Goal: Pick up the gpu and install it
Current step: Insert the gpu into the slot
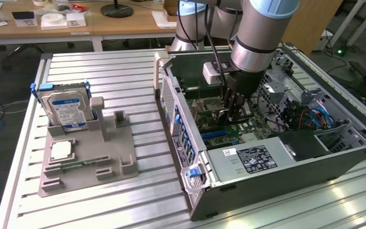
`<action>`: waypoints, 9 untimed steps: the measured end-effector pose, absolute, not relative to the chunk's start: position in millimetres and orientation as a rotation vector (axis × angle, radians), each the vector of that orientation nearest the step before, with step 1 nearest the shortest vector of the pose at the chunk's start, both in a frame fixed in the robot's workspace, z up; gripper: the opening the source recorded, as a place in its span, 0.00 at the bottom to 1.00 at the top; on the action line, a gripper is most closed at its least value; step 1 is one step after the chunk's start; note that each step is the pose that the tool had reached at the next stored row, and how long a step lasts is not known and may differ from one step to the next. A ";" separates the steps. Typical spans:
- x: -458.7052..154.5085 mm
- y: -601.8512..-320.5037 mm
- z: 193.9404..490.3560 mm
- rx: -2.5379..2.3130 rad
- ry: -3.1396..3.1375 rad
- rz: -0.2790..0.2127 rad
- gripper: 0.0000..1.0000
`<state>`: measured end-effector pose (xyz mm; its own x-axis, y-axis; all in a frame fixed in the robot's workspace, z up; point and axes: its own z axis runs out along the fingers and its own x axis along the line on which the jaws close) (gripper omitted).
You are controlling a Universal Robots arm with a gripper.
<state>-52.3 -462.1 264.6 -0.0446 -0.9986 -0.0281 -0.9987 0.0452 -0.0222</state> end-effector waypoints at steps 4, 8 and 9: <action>-53.4 -462.1 260.6 -2.146 2.245 0.005 0.28; -53.7 -462.0 260.4 -2.146 2.245 0.005 0.28; -54.6 -462.0 260.2 -2.146 2.245 0.006 0.28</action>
<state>-54.6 -462.0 260.2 -0.0445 -0.9986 -0.0283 -0.9987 0.0452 -0.0221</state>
